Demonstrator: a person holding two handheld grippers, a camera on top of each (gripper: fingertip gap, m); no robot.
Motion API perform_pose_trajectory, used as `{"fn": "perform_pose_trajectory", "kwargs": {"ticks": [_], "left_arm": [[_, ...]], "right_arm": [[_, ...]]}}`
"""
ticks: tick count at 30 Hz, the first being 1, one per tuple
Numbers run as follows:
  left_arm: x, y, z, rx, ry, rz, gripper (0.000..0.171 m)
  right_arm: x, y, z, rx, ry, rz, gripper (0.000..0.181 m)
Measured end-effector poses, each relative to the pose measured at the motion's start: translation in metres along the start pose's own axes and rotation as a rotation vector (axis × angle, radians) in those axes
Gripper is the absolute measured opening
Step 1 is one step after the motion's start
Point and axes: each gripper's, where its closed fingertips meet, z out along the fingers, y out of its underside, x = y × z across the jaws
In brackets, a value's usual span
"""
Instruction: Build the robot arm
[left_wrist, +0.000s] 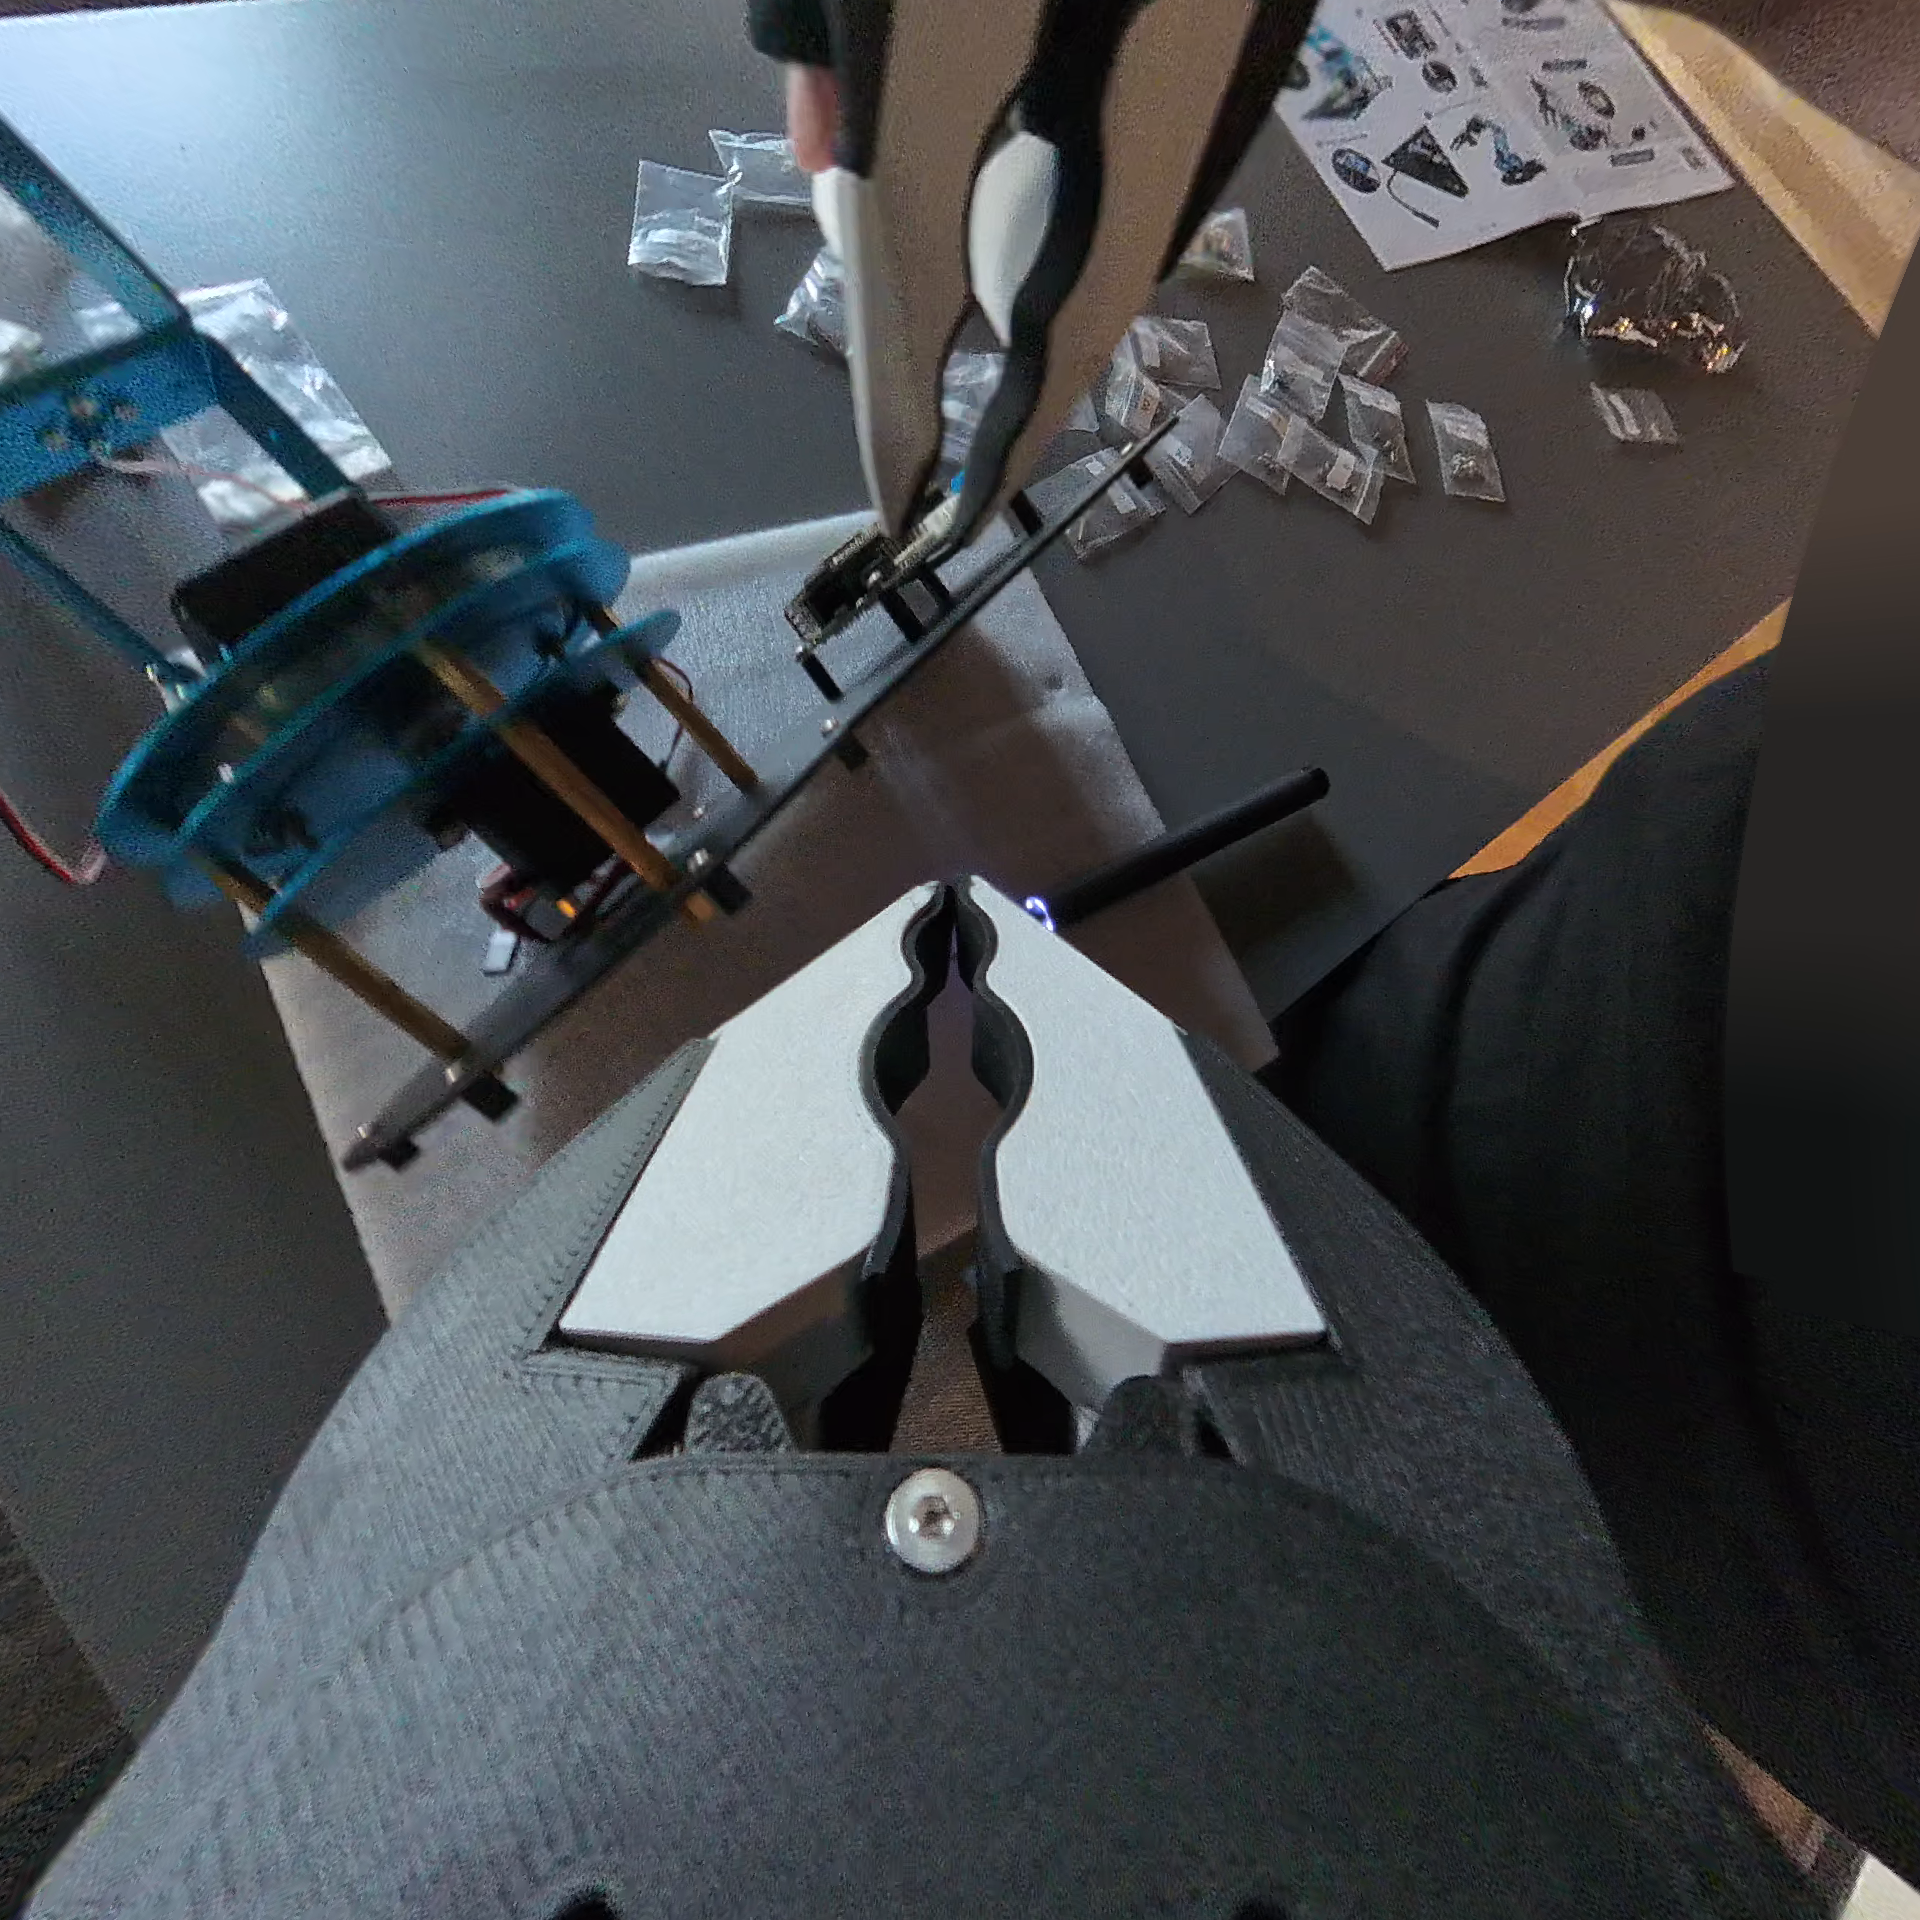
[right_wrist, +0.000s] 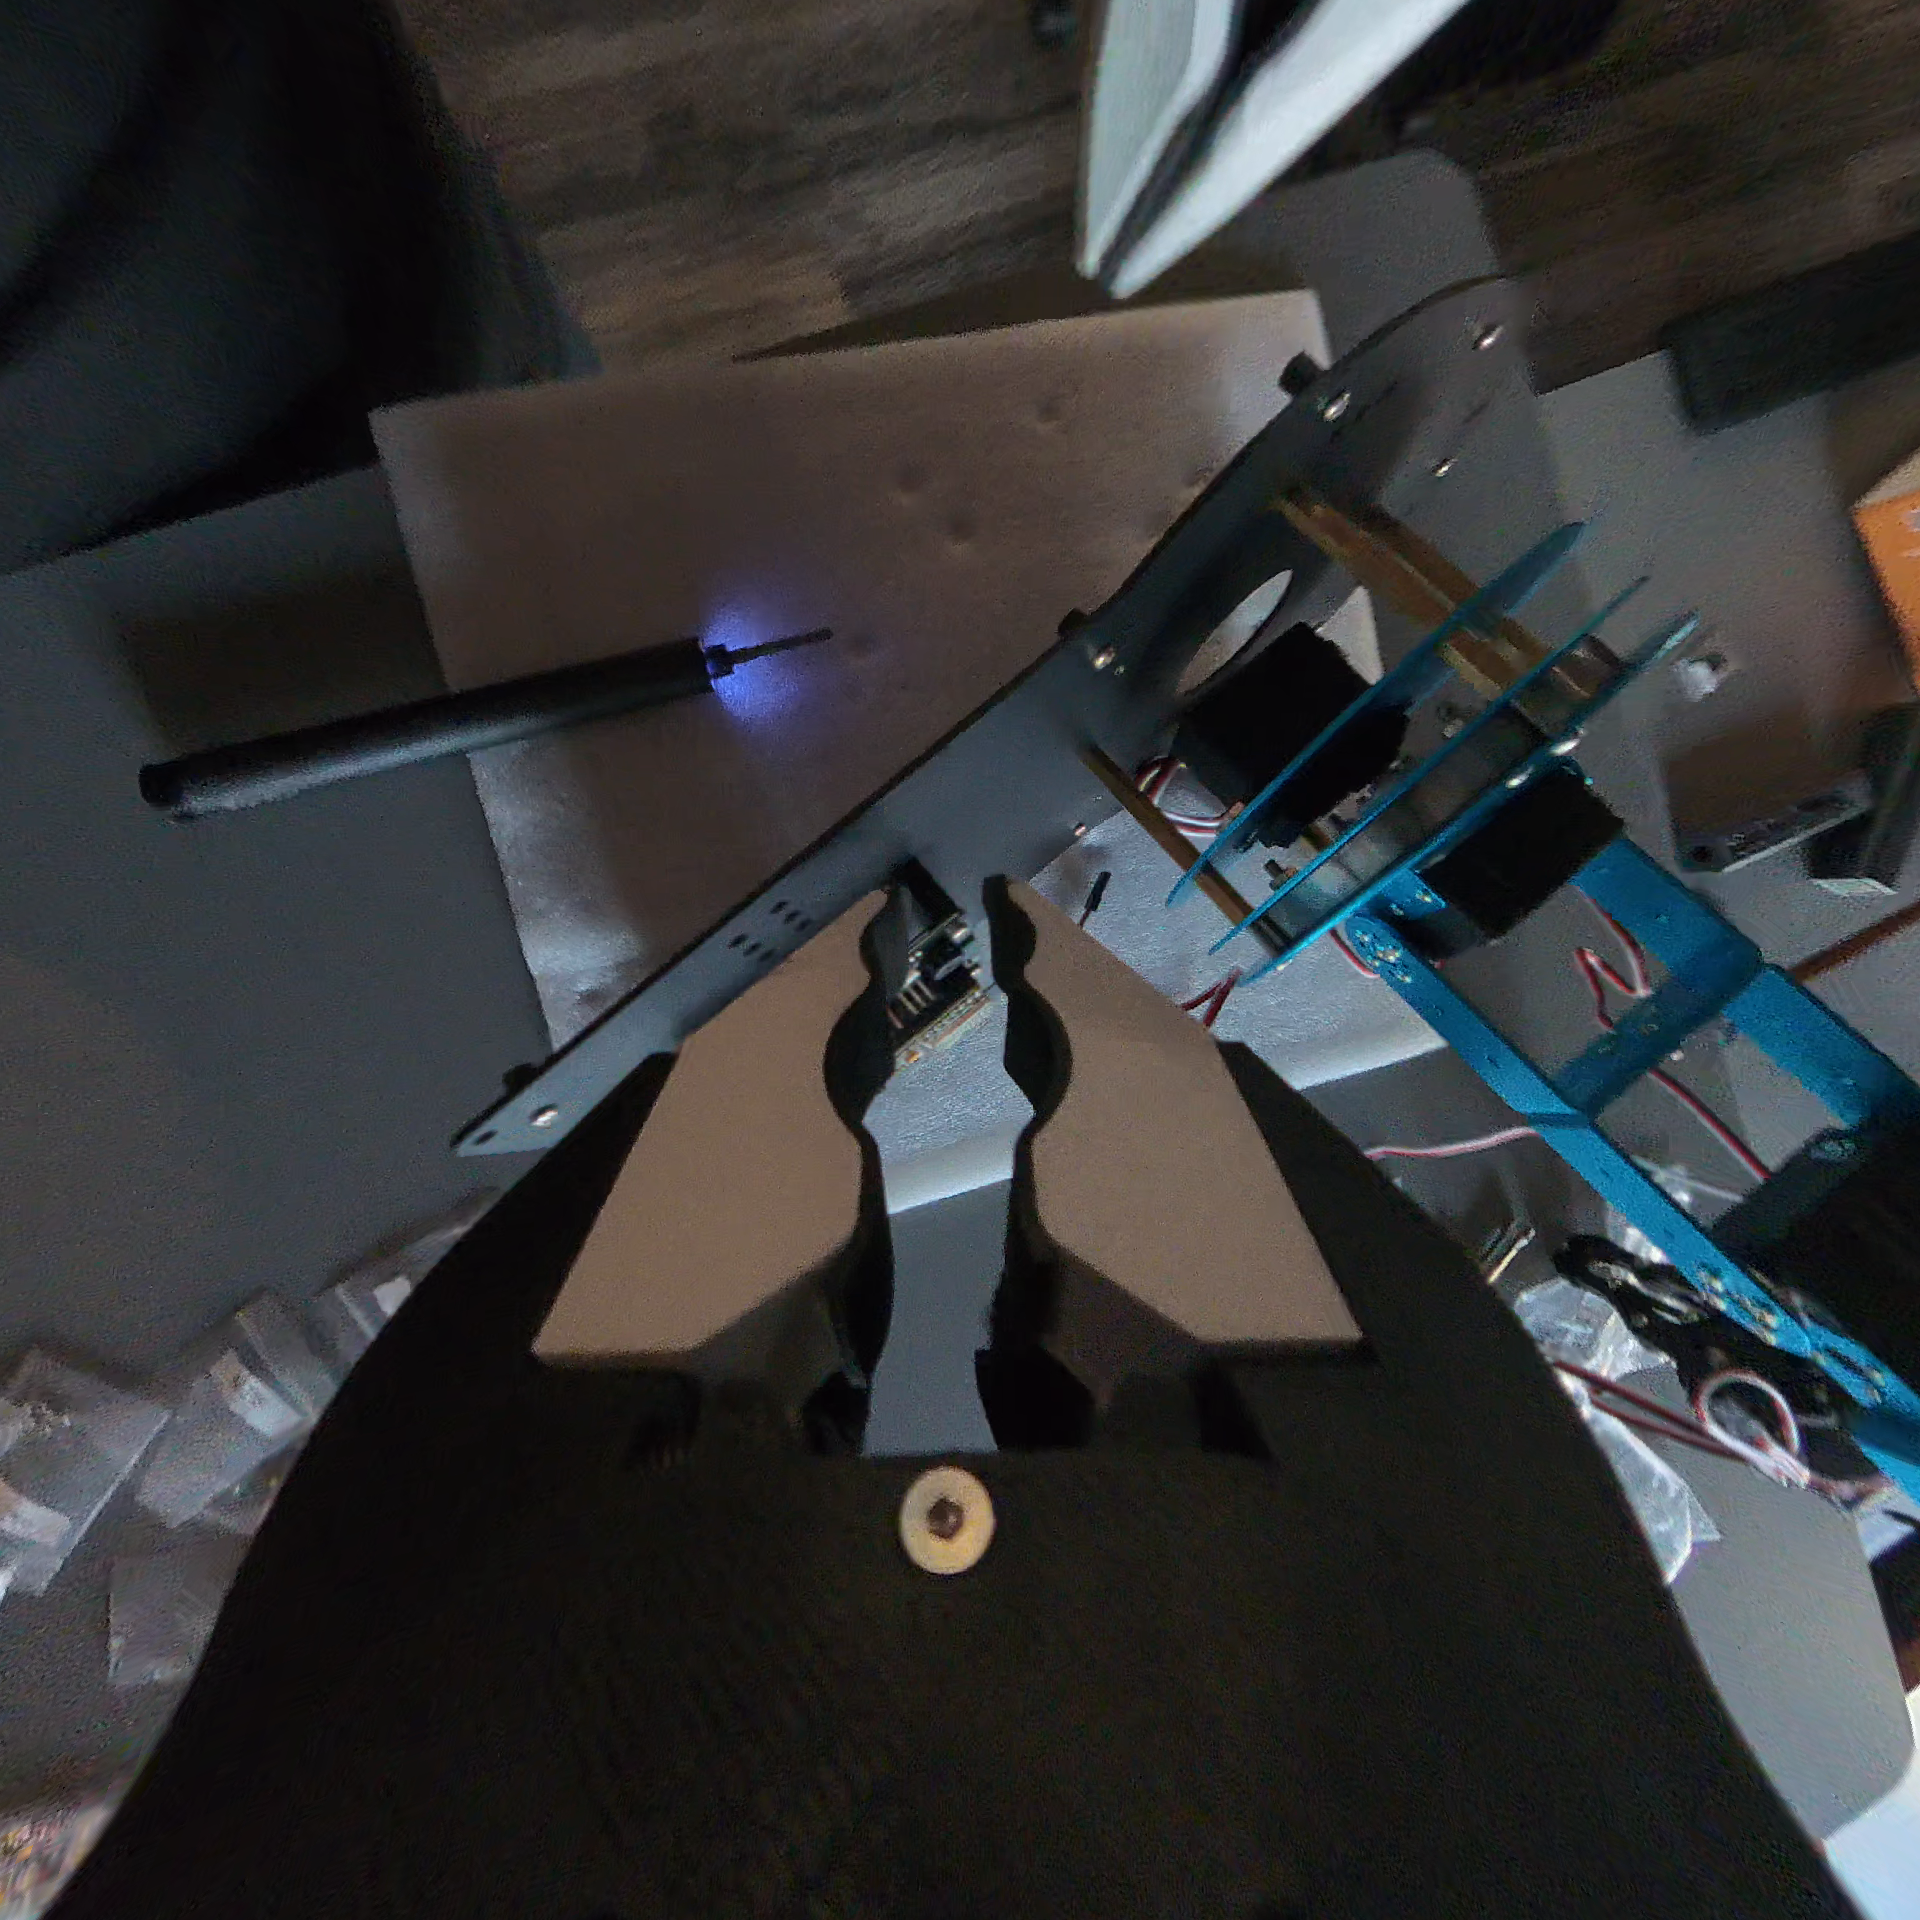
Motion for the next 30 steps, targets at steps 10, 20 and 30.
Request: {"fn": "perform_pose_trajectory", "kwargs": {"ticks": [10, 20, 30], "left_arm": [[0.016, 0.025, -0.019, 0.043, -0.031, -0.087, 0.000], [0.020, 0.040, -0.022, 0.058, -0.041, -0.138, 0.000], [0.022, 0.049, -0.024, 0.064, -0.045, -0.166, 0.000]], "right_arm": [[-0.006, 0.010, 0.017, -0.086, -0.148, -0.080, 0.014], [-0.010, 0.011, 0.027, -0.152, -0.245, -0.167, 0.007], [-0.012, 0.012, 0.027, -0.200, -0.326, -0.158, 0.007]]}}
